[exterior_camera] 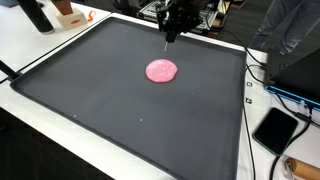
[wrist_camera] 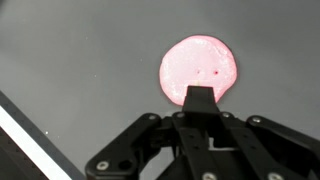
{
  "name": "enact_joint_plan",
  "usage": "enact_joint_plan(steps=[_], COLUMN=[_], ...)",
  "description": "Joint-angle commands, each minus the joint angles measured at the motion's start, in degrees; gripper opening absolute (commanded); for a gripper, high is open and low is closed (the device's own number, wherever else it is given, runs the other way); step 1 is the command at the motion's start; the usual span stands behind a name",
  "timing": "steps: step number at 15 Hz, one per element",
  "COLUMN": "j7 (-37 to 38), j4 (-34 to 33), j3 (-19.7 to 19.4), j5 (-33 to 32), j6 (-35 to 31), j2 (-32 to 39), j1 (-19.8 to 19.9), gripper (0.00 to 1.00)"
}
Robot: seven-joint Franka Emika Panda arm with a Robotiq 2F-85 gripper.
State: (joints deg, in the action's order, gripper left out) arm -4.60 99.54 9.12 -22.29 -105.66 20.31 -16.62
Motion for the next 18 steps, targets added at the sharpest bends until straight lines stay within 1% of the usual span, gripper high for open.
enact_joint_plan(steps=[1, 9, 10, 13, 18], j7=[-1.1, -2.3, -0.7, -1.2, -1.2], j4=[5.7, 10.1, 6.0, 7.3, 7.7], j3=[0.8, 0.8, 0.7, 0.8, 0.8], j5=[1.8, 4.3, 2.3, 2.8, 2.8], j6=[-2.3, -4.7, -2.0, -2.8, -3.0], j2=[-5.8, -13.1, -9.6, -11.4, -11.6], j1=[1.7, 3.4, 2.5, 2.9, 3.0], gripper=[0.04, 0.04, 0.15, 0.15, 0.15])
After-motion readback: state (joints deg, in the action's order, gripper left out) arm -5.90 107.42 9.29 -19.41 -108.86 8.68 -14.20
